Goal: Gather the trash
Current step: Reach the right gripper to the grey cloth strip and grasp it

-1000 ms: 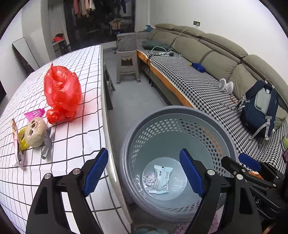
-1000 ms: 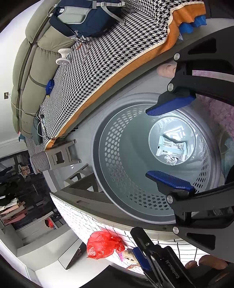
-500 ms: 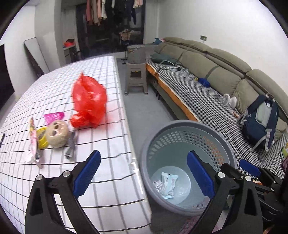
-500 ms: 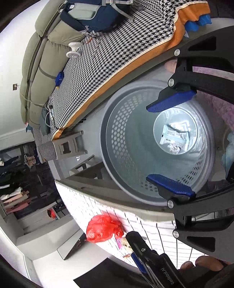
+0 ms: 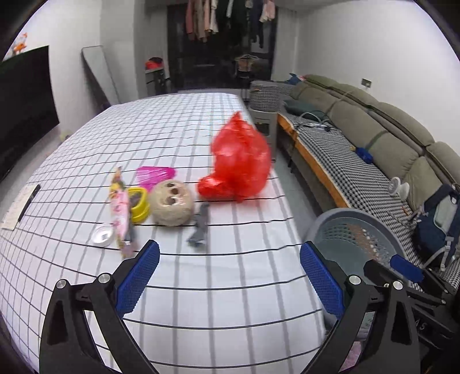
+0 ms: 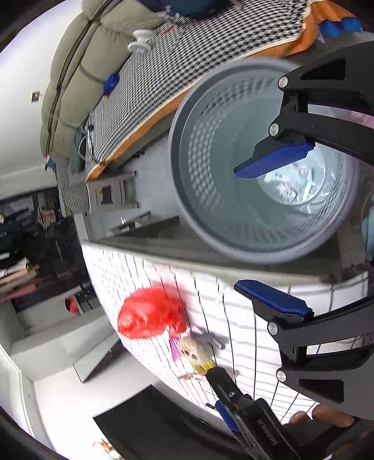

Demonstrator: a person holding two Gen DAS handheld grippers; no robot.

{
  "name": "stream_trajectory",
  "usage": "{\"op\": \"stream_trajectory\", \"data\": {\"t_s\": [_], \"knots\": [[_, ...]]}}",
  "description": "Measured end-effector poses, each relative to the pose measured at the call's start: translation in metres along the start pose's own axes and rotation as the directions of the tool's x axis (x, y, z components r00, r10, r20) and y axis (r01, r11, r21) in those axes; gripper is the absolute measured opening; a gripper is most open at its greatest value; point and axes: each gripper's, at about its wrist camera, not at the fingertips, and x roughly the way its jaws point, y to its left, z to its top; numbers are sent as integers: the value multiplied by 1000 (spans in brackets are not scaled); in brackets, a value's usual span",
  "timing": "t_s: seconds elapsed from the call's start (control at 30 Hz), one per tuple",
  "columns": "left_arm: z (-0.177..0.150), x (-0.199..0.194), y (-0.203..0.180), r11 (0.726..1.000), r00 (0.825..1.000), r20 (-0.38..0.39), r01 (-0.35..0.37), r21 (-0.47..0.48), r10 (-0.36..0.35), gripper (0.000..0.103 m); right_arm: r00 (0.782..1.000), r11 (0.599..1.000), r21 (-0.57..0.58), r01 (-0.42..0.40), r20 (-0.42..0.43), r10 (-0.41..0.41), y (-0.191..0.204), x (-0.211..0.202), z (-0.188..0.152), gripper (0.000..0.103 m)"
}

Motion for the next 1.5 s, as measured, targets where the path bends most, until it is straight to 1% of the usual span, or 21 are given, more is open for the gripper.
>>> {"op": "stream_trajectory", "data": {"t_s": [0.03,0.17,0.33,0.53,0.7,0.97,1.23,1.27,1.33,1.47,1.5], "knots": [[0,1,7,1000,1000,0,-15,-8,15,96,1000,1000,-12,-8,1,8,8,5,2,73],[0,2,43,996,997,-3,-76,-46,76,96,999,998,-47,-42,-13,42,33,22,10,74],[-2,10,81,987,992,-27,-124,-103,122,96,997,991,-115,-68,-43,64,69,45,18,74],[-4,22,107,977,983,-64,-179,-119,173,96,992,982,-154,-106,-81,94,104,75,30,74],[-3,31,125,970,978,-89,-201,-137,190,96,985,971,-198,-130,-137,104,130,99,33,74],[-2,41,145,961,970,-112,-229,-154,214,96,981,963,-247,-112,-185,67,162,132,37,74],[1,47,162,956,969,-123,-234,-176,215,96,979,952,-295,-82,-204,21,181,152,37,73],[1,47,163,956,969,-123,-232,-179,213,96,978,951,-299,-80,-207,17,182,154,37,72],[0,48,164,956,970,-125,-230,-182,209,96,978,948,-310,-68,-208,2,185,158,37,64],[0,50,168,956,971,-132,-223,-189,201,96,980,936,-349,-46,-199,-26,193,163,37,58],[0,51,169,957,972,-133,-219,-192,196,96,980,932,-361,-42,-194,-31,195,164,36,53]]}}
